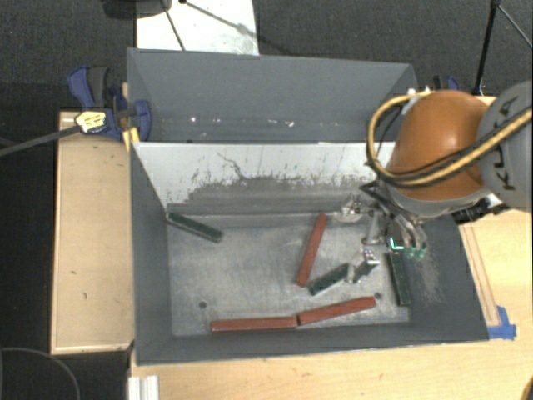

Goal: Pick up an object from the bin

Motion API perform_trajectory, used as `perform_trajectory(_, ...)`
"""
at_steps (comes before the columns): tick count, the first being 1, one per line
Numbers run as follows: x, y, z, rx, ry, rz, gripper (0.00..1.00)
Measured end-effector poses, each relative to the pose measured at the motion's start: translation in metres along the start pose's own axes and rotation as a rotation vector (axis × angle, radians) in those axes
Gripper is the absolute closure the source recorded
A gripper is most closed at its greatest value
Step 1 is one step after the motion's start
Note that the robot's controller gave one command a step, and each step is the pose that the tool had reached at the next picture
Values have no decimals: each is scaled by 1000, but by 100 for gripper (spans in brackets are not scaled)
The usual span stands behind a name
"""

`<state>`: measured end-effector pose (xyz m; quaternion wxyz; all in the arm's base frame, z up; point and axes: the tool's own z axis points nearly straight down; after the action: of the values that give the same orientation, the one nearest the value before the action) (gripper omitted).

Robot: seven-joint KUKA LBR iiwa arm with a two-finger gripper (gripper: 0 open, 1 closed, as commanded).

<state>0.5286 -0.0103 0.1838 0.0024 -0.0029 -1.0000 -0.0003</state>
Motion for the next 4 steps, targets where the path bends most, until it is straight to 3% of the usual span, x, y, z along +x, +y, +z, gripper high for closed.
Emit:
perform_trajectory(1, -2, 0, -4, 0, -8, 0, 0)
perform_trajectory(2, -3, -6, 48, 1, -14, -37, 0)
perform_trajectory(3, 7, -34, 108, 1, -10, -92, 100)
perform_trajectory(4, 7, -34, 108, 1, -10, -92, 100)
